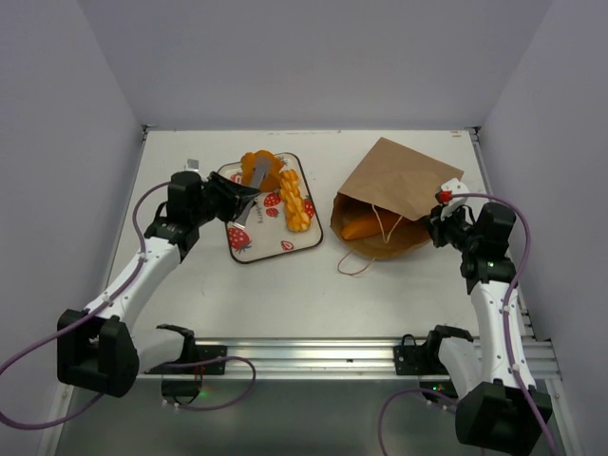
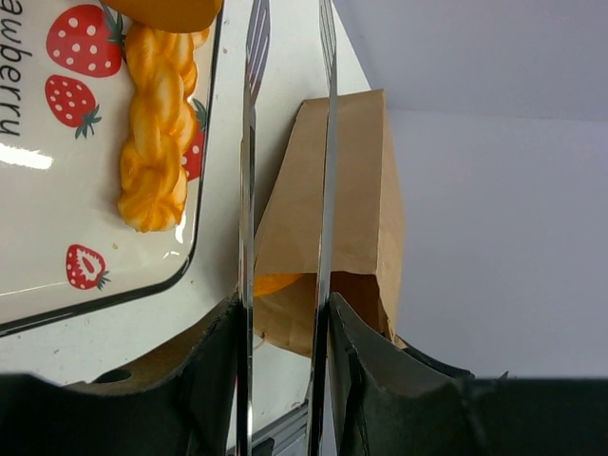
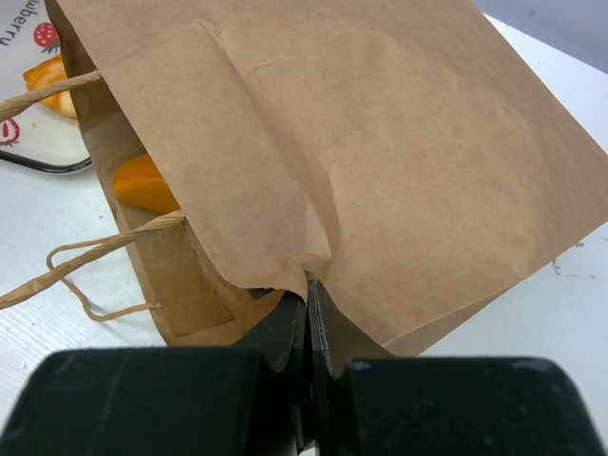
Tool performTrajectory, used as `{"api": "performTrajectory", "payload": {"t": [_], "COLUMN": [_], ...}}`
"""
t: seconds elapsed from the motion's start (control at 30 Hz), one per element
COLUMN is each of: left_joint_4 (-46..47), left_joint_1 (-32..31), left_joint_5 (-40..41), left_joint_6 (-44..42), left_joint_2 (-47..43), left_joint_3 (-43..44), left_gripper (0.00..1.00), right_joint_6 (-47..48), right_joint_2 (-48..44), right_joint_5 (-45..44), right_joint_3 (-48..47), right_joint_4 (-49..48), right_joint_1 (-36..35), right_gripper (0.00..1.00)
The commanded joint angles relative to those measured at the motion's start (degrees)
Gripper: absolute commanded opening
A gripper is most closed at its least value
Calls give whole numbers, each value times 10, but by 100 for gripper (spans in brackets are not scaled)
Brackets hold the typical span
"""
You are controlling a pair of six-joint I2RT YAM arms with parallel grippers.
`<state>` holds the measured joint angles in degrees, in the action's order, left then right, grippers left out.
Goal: Take the fake bread out of the paper bag
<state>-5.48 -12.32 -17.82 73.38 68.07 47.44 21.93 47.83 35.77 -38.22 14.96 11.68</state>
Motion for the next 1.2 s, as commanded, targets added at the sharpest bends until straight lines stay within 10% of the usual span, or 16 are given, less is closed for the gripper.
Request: {"api": "performTrajectory", "payload": {"t": [0.0, 0.4, 1.17], "left_joint_4": [-1, -28, -107], "left_joint_1": [5, -13, -324], "left_joint_5": [-29, -99, 41], "left_joint_6": [-7, -92, -310], "left_joint_2": [-29, -105, -147], "left_joint_3": [-15, -44, -64], "left_gripper": [42, 36, 33], "right_joint_6": [3, 3, 14], "right_joint_2": [-5, -5, 0], "right_joint_5": [10, 11, 12], "right_joint_3": [-2, -2, -4], "right_joint_4": [-21, -20, -9], "right_joint_1": [4, 5, 6], "right_gripper": [0, 0, 0]}}
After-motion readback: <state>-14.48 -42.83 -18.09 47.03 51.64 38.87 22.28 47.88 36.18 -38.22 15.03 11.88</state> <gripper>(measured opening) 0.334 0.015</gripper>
